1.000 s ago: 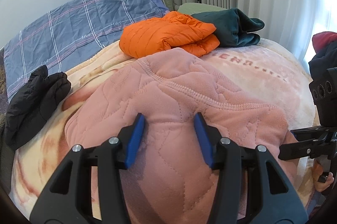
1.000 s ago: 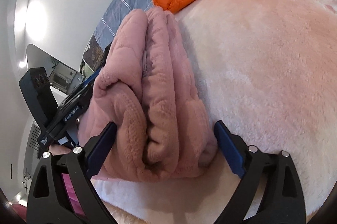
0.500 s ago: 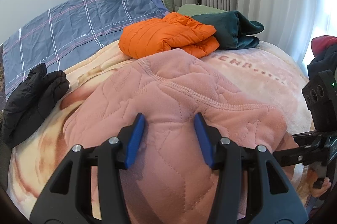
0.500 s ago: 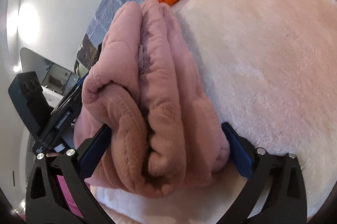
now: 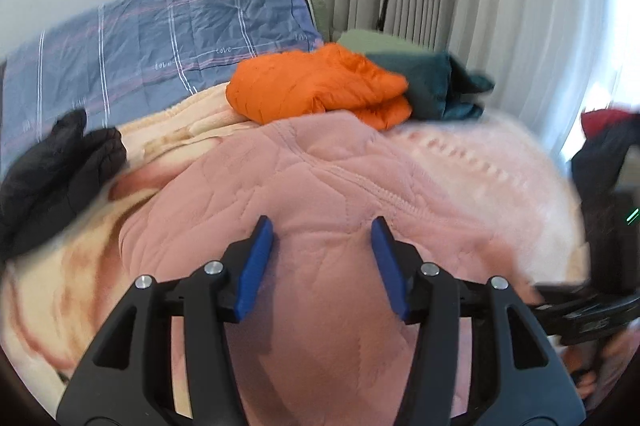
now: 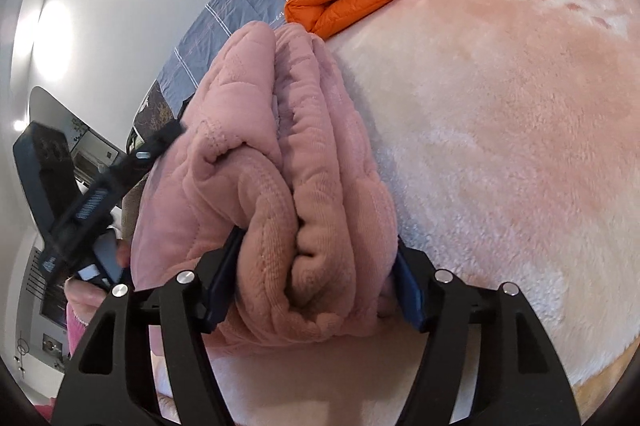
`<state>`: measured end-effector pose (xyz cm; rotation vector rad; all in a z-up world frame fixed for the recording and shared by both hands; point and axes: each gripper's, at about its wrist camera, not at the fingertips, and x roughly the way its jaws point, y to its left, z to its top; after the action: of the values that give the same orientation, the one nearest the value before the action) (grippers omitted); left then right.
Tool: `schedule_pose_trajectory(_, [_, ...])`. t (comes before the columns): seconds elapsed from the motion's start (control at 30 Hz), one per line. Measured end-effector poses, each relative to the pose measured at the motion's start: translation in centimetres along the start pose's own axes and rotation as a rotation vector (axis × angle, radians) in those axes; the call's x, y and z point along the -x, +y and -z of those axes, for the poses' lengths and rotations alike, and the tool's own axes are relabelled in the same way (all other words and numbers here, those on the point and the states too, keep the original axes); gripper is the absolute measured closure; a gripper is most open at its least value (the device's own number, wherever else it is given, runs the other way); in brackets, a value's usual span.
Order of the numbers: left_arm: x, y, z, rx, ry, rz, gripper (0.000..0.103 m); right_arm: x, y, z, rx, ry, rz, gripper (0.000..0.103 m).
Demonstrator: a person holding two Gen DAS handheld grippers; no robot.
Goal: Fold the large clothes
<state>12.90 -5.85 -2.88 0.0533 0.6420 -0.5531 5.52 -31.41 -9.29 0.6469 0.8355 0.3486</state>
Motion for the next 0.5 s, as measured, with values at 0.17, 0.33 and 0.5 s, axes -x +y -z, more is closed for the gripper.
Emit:
schedule_pose_trajectory(0.17, [3.1, 4.8, 0.3, 0.187, -0.045, -0.024, 0.014, 0.1, -0.1, 0.1, 0.000, -0.002, -0.009, 0.033])
schedule_pose_trajectory(0.33, [0.4, 10.7, 3.6, 0.493, 0.077, 0.090, 0.002, 0.1, -0.1, 0.2, 0.005, -0.005, -0.011, 0.031])
schedule_pose_trajectory(0.5, [-3.9, 13.2, 6.1, 0.775, 0.115, 0.365, 0.002, 0.0, -0.1, 0.2, 0.003, 0.000, -0.010, 0.029])
